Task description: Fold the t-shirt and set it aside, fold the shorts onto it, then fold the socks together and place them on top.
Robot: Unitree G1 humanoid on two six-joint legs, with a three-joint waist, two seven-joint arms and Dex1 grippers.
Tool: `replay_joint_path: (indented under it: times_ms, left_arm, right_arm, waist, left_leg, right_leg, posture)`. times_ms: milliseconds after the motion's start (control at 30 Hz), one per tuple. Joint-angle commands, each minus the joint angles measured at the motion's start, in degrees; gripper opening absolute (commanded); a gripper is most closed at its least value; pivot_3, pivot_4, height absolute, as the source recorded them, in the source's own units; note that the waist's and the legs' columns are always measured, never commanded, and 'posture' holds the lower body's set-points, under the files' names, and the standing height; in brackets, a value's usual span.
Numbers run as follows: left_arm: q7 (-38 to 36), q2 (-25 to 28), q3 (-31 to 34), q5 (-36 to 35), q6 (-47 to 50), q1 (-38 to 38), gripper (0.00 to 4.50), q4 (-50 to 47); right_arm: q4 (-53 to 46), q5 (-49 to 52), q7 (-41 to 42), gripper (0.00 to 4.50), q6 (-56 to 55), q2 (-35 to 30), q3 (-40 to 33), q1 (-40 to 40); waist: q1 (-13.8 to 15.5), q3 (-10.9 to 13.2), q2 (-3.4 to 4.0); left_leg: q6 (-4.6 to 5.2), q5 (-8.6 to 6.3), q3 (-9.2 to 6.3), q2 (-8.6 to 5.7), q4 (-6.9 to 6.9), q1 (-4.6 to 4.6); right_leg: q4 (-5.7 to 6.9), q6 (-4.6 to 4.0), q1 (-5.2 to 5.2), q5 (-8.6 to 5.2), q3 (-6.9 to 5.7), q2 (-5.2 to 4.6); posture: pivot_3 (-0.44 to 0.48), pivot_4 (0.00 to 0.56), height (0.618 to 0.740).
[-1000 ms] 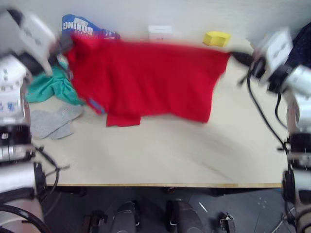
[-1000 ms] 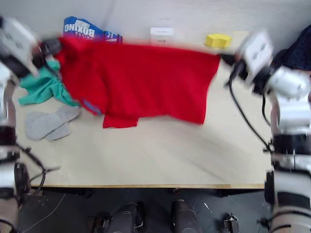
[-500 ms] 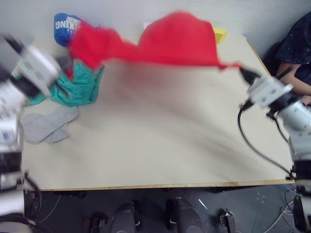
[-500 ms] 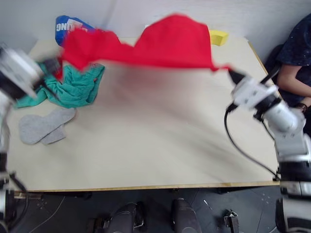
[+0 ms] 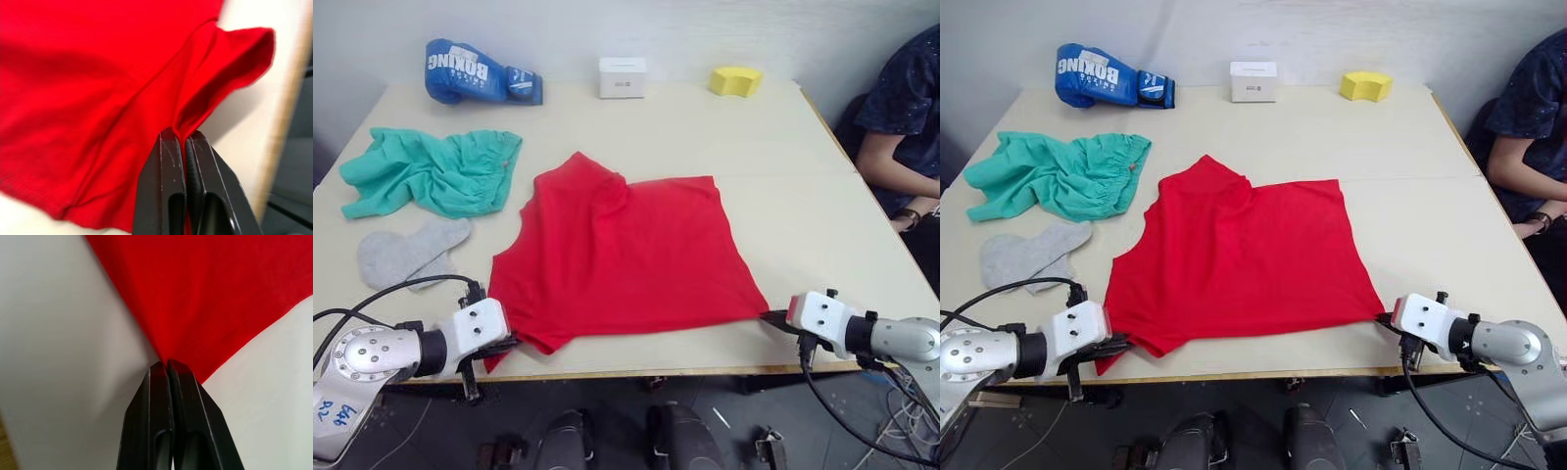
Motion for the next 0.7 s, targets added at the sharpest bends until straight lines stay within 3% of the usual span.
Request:
replay_joint_path:
  times_ms: [33,200,267,433,700]
  left_arm:
    - [0.75,2.12,2.64,-0.78,8.37,-1.72,0.03,-1.74]
    - [1.26,0.81,2.58,-7.42,19.98,-5.74,0.03,-6.15]
    - [1.47,1.70,2.05,-6.89,21.07,-5.56,0.03,-6.50]
    - [-0.41,4.86,2.52,-4.46,17.56,-6.53,0.03,-2.02]
    - [-13.20,10.37,-9.49,-1.53,2.14,-27.39,0.03,15.12]
  right_arm:
    - [-3.66,-0.48,0.44,0.00,9.36,-2.00,-1.45,3.72]
    - [-16.09,7.88,6.46,0.00,22.00,-4.61,-1.86,11.68]
    - [-18.03,8.80,6.75,0.00,24.51,-5.18,-2.10,13.36]
    - [-16.01,5.84,5.11,0.00,23.35,-4.67,-3.50,15.12]
    - [-6.63,12.67,13.32,0.00,21.77,-5.68,-9.18,10.23]
  waist:
    - [0.07,-0.05,-0.06]
    - [1.21,-0.32,-0.33]
    - [1.27,-0.46,-0.55]
    - [1.24,-0.60,-0.77]
    - [1.52,-0.53,-0.47]
  left_leg:
    - [0.00,-0.01,-0.03,0.00,-0.01,0.00]
    - [0.03,-0.15,-0.17,0.04,-0.02,0.00]
    - [0.07,-0.24,-0.30,0.08,-0.02,0.02]
    - [-0.22,-0.45,-0.41,0.13,-0.01,0.11]
    - [-0.05,-0.50,-0.44,0.12,-0.02,0.07]
  right_leg:
    - [-0.01,-0.01,0.00,-0.01,-0.02,0.01]
    - [-0.09,-0.08,0.09,-0.04,-0.09,0.01]
    - [-0.15,-0.17,0.22,-0.10,-0.19,0.02]
    - [-0.32,-0.29,0.42,-0.16,-0.40,0.02]
    - [-0.72,-1.13,0.64,-0.40,-0.60,-0.07]
  posture:
    - [0.000,0.150,0.740]
    - [0.000,0.150,0.740]
    - [0.000,0.150,0.740]
    - [0.000,0.150,0.740]
    - [0.000,0.150,0.740]
